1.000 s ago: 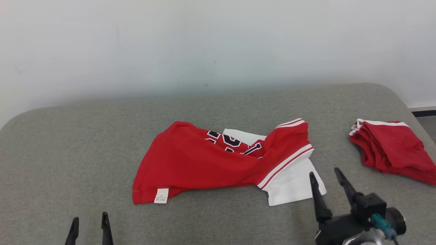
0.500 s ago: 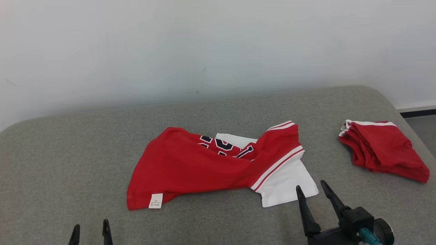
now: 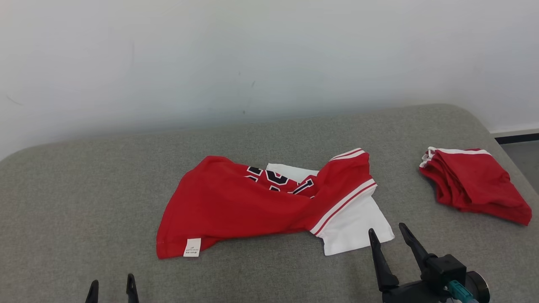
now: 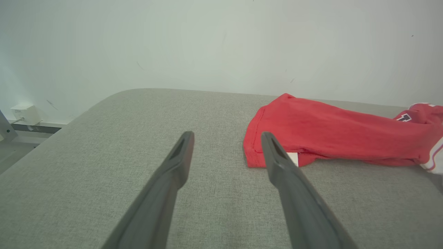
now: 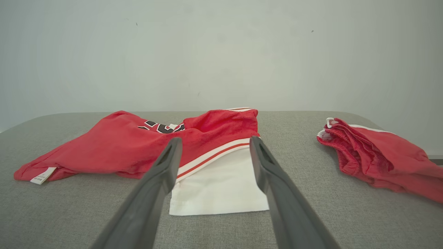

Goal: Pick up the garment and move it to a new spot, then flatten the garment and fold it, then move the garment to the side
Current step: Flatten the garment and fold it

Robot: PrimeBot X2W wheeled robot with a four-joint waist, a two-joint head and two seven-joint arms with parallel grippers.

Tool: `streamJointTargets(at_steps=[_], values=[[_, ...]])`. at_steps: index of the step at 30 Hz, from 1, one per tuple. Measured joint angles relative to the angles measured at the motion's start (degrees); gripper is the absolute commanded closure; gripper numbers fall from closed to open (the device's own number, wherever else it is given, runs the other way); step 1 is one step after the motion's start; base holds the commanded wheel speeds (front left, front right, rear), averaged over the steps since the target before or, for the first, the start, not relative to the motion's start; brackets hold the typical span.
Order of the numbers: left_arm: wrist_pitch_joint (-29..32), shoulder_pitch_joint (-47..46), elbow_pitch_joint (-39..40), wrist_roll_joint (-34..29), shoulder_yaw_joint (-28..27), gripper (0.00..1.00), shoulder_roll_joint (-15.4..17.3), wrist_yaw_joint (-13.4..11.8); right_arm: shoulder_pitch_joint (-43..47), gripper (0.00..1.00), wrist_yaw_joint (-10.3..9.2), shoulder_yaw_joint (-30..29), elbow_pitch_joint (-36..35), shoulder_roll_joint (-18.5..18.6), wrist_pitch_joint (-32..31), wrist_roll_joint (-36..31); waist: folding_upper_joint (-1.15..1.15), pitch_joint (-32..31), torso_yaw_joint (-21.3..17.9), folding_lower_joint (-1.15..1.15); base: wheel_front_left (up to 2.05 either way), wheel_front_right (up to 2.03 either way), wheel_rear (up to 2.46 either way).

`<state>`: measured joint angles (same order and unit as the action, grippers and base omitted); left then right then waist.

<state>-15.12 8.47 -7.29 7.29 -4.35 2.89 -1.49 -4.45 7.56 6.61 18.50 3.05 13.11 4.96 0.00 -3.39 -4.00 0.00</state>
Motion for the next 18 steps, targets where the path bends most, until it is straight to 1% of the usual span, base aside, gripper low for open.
streamJointTargets(at_steps=[14, 18], values=[[0.0, 0.0, 0.0, -0.1, 0.4, 0.00, 0.0, -0.1, 0.1, 0.00, 0.00, 0.0, -0.1, -0.1, -0.1, 0.7, 0.00, 0.1, -0.1, 0.00, 0.00, 0.00, 0.00], [0.0, -0.1, -0.3, -0.2, 0.6, 0.00, 0.0, -0.1, 0.1, 0.00, 0.00, -0.7, 0.2, -0.1, -1.2, 0.6, 0.00, 0.3, 0.0, 0.00, 0.00, 0.00, 0.00]])
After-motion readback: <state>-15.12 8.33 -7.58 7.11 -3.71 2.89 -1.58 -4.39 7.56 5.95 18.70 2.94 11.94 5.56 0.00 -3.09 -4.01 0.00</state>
